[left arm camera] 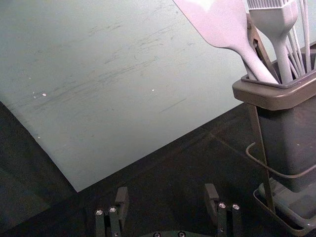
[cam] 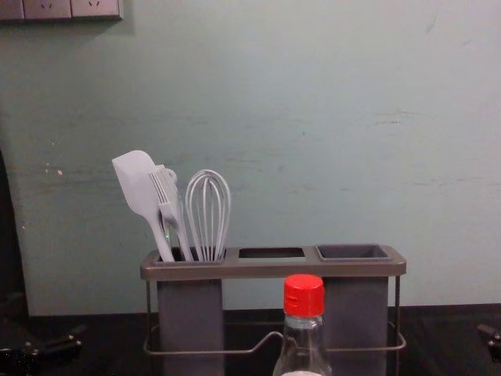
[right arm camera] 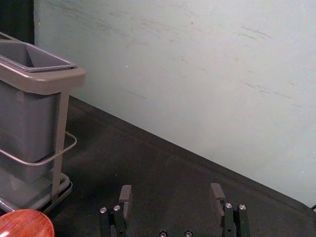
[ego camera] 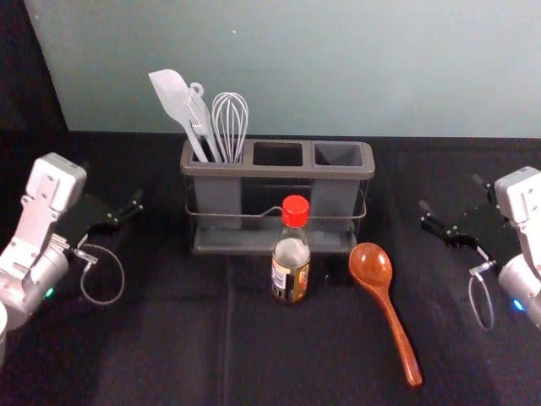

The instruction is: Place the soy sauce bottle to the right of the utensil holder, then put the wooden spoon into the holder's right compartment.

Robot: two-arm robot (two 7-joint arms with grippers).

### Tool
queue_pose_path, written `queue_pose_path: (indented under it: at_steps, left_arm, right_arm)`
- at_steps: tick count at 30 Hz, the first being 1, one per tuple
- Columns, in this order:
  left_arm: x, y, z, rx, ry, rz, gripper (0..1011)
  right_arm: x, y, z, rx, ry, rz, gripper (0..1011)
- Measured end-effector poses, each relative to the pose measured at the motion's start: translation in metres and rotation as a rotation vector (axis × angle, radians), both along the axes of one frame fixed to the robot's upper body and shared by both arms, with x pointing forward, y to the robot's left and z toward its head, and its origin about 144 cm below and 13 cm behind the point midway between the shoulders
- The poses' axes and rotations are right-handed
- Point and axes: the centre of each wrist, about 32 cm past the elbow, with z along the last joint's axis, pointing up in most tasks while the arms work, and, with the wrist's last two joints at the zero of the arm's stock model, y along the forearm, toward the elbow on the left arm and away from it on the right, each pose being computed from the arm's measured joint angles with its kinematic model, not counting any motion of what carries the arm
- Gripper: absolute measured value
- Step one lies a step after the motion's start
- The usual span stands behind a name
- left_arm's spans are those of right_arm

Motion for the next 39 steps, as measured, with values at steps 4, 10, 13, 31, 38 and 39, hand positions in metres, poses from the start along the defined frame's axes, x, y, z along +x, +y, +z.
queue_pose_path:
  at_steps: [4,10,13,31,38,39]
  left_arm:
    - [0.0000,0.0000,0.0000,0.000,0.000,0.000,1005]
    - [0.0000,0.0000,0.0000,0.000,0.000,0.000,1005]
    - [0.0000,0.0000,0.0000,0.000,0.000,0.000,1005]
    - [0.0000,0.0000,0.0000,0.000,0.000,0.000,1005]
    - [0.0000,0.0000,0.0000,0.000,0.000,0.000,1005]
    - [0.0000,0.0000,0.0000,0.000,0.000,0.000,1005]
  right_arm:
    - [0.0000,0.0000,0.0000,0.000,0.000,0.000,1002]
    - [0.0000,0.0000,0.0000,0.000,0.000,0.000,1003]
    - [0.0000,0.0000,0.0000,0.000,0.000,0.000,1003]
    - [0.0000,0.0000,0.0000,0.000,0.000,0.000,1002]
    - [0.0000,0.0000,0.0000,0.000,0.000,0.000,1002]
    - [0.0000,0.0000,0.0000,0.000,0.000,0.000,1002]
